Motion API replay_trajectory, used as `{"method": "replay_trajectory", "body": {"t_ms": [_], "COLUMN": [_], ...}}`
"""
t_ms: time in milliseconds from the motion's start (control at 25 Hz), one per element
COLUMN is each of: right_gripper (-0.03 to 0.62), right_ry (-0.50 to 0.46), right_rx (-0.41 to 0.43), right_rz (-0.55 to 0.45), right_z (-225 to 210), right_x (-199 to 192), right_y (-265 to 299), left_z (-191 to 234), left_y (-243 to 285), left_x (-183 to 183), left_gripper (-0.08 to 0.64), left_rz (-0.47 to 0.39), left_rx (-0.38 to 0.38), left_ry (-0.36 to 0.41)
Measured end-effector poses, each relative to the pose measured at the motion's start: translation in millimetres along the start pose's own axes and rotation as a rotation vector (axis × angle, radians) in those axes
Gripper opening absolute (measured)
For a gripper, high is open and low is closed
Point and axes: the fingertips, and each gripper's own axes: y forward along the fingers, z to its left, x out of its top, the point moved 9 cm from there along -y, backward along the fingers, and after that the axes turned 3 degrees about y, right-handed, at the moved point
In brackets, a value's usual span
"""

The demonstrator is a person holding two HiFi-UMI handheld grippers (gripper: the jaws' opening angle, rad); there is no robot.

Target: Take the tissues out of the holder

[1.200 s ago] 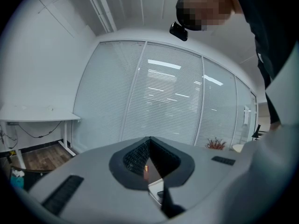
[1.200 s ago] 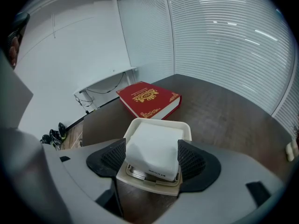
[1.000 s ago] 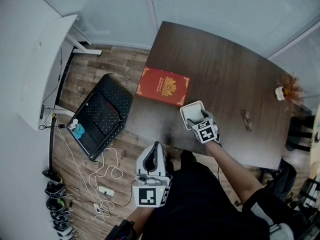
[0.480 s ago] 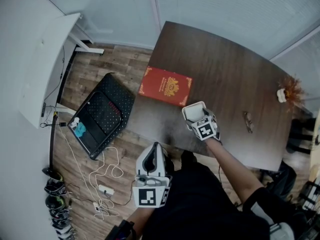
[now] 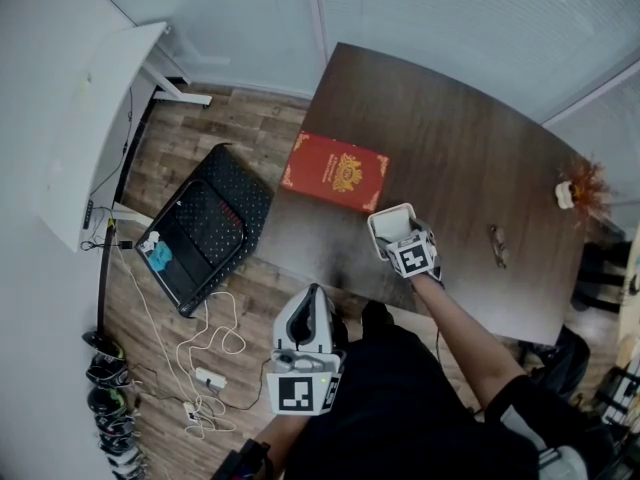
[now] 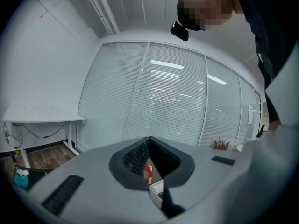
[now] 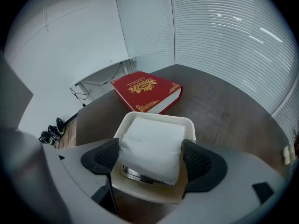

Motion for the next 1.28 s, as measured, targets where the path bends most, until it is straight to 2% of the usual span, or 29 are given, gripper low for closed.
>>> {"method": "replay_trajectory", "body": {"t_ms": [280, 680, 1000, 1280], "right_gripper": [0.437, 0.375, 0.332, 0.268], "right_ry": [-0.008, 0.024, 0.05, 0.055], "right_rx": [-0.001, 0.008, -0.012, -0.032], "right_rz": [-0.036, -0.089, -0.126, -0.132], "right_z": [0, -5, -8, -12], "right_x": [-5, -11, -10, -10], "right_y": [-1, -10, -20, -24], "left_z": [2, 4, 2, 1], "left_y": [-4, -11, -16, -18], "left_x": [0, 0, -1, -1], "left_gripper": [-0.003, -0.003, -0.003, -0.003], "left_rz": [0.007, -0.004, -0.005, -0.015], "left_rx": [0.009, 0.02, 0.019, 0.02], "left_ry": [-0.005, -0.016, -0.006, -0.009]}}
